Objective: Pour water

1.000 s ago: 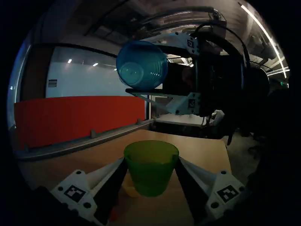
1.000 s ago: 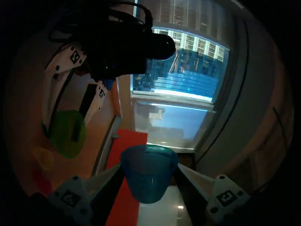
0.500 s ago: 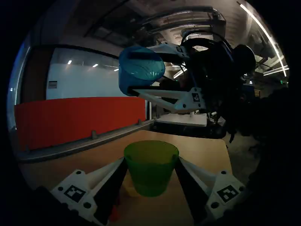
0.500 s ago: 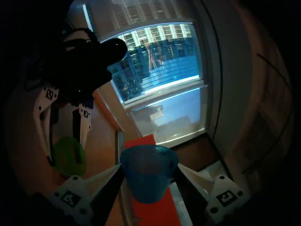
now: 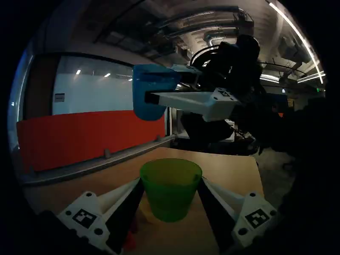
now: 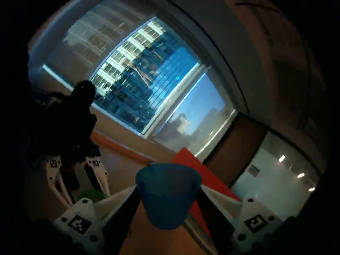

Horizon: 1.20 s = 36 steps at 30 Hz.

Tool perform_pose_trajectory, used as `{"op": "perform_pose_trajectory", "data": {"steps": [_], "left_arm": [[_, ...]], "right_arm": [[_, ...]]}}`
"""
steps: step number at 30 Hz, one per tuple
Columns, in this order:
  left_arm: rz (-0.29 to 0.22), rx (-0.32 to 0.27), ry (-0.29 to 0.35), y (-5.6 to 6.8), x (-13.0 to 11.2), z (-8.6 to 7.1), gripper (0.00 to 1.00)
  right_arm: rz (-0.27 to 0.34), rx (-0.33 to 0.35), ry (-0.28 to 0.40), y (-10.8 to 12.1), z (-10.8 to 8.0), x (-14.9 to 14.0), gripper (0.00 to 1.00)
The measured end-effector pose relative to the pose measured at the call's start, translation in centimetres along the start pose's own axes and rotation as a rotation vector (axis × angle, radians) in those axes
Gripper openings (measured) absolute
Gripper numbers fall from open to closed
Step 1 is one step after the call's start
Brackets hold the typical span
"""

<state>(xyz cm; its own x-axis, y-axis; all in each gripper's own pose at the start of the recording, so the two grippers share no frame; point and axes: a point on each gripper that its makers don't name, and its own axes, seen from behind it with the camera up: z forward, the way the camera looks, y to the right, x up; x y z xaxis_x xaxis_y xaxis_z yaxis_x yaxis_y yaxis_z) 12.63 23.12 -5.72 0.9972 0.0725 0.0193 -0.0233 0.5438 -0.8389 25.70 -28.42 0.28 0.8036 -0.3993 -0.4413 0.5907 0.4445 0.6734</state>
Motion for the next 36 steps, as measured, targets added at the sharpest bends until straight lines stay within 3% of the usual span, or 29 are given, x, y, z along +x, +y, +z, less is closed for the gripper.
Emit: {"op": "perform_pose_trajectory", "data": {"steps": [8,18,23,36], "left_arm": [[0.004,-0.001,0.001,0.1,0.2,0.1,0.85],[0.01,-0.002,-0.003,0.1,0.3,0.2,0.85],[0.012,0.001,-0.007,0.0,0.2,0.1,0.85],[0.025,0.015,-0.031,-0.6,-0.4,-0.8,0.85]], "right_arm": [[0.269,0.061,0.01,-1.3,-0.1,0.6,0.88],[0.49,0.101,-0.009,-2.2,-0.2,0.5,0.88],[0.528,0.099,-0.012,-2.1,-0.4,0.1,0.88],[0.536,0.08,-0.039,-2.6,-2.5,-1.8,0.88]]}}
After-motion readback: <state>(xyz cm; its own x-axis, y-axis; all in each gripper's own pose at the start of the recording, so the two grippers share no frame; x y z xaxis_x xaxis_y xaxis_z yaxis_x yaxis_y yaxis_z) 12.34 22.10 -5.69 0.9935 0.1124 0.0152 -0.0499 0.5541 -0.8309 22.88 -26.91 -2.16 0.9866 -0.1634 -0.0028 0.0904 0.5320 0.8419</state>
